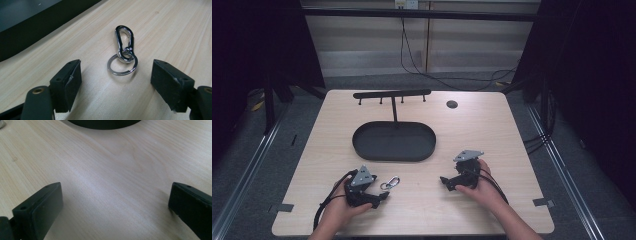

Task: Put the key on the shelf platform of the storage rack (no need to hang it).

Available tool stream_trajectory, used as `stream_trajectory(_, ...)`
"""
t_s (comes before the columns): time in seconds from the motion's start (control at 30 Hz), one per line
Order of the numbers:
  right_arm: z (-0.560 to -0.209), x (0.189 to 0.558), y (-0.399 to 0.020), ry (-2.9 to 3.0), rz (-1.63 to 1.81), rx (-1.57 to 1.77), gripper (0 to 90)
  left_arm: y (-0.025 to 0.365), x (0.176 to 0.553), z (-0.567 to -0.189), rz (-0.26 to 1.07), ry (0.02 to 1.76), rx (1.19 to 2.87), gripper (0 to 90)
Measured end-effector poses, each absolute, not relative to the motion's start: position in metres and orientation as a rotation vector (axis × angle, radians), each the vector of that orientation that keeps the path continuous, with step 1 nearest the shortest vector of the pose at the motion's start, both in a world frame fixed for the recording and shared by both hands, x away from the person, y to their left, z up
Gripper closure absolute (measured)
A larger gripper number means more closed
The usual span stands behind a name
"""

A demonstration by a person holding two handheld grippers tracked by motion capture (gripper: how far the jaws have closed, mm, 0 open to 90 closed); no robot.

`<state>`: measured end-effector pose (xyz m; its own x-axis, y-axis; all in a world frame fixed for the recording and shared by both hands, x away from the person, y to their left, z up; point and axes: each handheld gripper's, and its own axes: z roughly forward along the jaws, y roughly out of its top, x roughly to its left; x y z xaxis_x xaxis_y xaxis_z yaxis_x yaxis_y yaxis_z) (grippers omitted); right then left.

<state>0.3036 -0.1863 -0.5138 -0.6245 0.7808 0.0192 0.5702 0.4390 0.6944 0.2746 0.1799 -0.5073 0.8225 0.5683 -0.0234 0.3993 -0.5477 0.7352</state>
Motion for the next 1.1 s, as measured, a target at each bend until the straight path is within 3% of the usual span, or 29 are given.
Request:
stream_trajectory(0.53,-0.514,0.304,-0.186,2.391,0.978,1.161,0.0,0.177,0.275,-0.501,0.265,0.72,2.279,27.7)
stream_trajectory(1.1,-0.514,0.304,-0.186,2.391,0.978,1.161,0.0,0.172,0.283,-0.48,0.104,0.826,2.331,36.4)
